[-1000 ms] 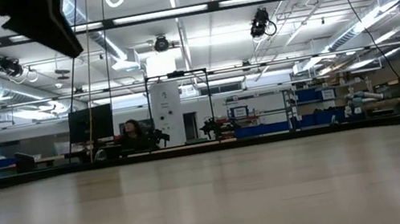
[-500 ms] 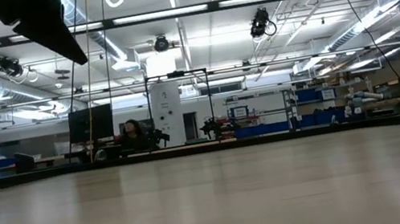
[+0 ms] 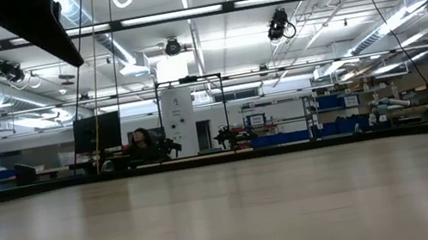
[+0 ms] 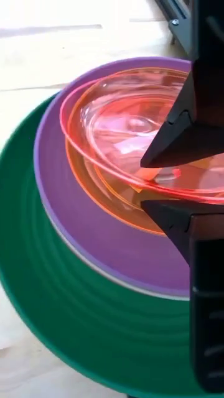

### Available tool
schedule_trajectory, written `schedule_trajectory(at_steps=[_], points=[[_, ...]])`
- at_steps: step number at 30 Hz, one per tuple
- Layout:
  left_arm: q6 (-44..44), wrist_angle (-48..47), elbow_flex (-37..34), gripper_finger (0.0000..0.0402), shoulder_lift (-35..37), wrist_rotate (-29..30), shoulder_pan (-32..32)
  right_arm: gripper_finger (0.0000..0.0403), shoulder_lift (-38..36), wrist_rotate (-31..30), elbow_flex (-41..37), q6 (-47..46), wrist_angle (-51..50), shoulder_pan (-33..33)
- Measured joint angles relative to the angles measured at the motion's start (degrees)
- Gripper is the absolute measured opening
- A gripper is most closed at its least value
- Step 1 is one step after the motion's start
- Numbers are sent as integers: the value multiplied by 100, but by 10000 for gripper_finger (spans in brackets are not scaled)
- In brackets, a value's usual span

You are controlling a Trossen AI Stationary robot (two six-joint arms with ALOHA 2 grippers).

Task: Stack plastic plates
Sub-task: Stack the pink plate on top of the light orange plate, then adjust the stack of plates

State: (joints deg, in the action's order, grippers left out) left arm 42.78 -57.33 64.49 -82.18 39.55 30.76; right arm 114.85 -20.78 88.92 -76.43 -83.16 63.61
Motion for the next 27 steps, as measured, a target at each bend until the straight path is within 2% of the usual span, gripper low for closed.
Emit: schedule_trajectory(at_steps=[6, 11, 17, 21, 24, 27], points=[[11, 6, 0, 142, 659, -6, -2, 152, -103, 389, 0, 179, -129, -117], [-55, 75, 0, 142, 1337, -4, -2, 206, -729, 268, 0, 353, -129, -214], [-426, 326, 0, 142, 1989, 30, -2, 255, -1346, 507, -17, 729, -137, -269], [-733, 604, 1, 142, 2315, 31, -2, 268, -1596, 220, -343, 891, -239, -420], [-877, 827, 0, 142, 2585, 145, -6, 265, -1837, -76, -904, 683, -407, -740], [-940, 1039, -37, 142, 2885, 382, -6, 255, -2094, -106, -1626, 318, -406, -1196]])
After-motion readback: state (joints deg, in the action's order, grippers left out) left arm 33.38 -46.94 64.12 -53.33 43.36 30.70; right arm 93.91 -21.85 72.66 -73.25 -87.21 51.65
